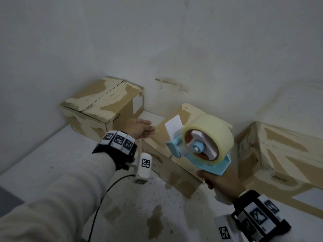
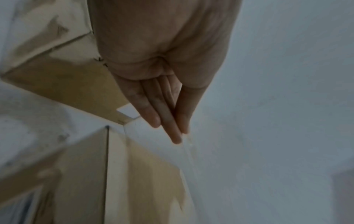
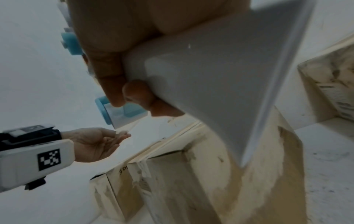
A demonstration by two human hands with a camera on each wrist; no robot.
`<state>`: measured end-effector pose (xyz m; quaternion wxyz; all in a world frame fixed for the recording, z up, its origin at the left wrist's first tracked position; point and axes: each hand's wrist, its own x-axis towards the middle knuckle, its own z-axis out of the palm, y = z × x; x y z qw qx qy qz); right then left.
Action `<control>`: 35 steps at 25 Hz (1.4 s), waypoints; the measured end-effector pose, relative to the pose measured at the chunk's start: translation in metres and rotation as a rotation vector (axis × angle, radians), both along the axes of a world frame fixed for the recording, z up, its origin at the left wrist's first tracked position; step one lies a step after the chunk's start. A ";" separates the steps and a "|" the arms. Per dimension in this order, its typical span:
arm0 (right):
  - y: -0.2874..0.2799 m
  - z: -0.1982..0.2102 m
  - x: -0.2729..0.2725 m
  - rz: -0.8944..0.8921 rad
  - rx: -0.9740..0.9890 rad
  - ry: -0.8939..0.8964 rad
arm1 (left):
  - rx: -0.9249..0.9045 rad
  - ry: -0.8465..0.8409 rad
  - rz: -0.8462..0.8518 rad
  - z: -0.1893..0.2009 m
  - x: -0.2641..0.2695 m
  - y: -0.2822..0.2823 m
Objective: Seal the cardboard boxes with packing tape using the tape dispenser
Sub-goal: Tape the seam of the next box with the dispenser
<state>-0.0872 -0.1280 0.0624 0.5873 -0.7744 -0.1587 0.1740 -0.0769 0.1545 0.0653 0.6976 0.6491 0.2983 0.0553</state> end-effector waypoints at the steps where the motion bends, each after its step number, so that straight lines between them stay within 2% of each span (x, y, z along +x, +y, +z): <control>1: -0.004 -0.001 0.000 0.017 -0.011 -0.001 | 0.006 -0.005 0.026 -0.002 0.000 0.013; 6: -0.002 -0.012 0.009 0.097 -0.160 -0.057 | 0.017 0.017 0.077 -0.026 -0.006 0.036; 13: 0.012 -0.027 0.017 0.099 -0.139 -0.025 | -0.021 0.090 0.127 -0.047 -0.003 0.048; 24: 0.013 -0.030 0.016 0.106 -0.235 -0.100 | -0.103 0.136 0.143 -0.066 0.002 0.052; 29: 0.012 -0.034 0.018 0.092 -0.243 -0.093 | -0.146 0.276 0.069 -0.074 0.009 0.049; 32: 0.012 -0.035 0.018 0.087 -0.252 -0.100 | -0.211 0.347 -0.065 -0.072 0.010 0.044; 35: 0.012 -0.036 0.018 0.103 -0.263 -0.115 | -0.223 0.371 -0.036 -0.069 0.011 0.039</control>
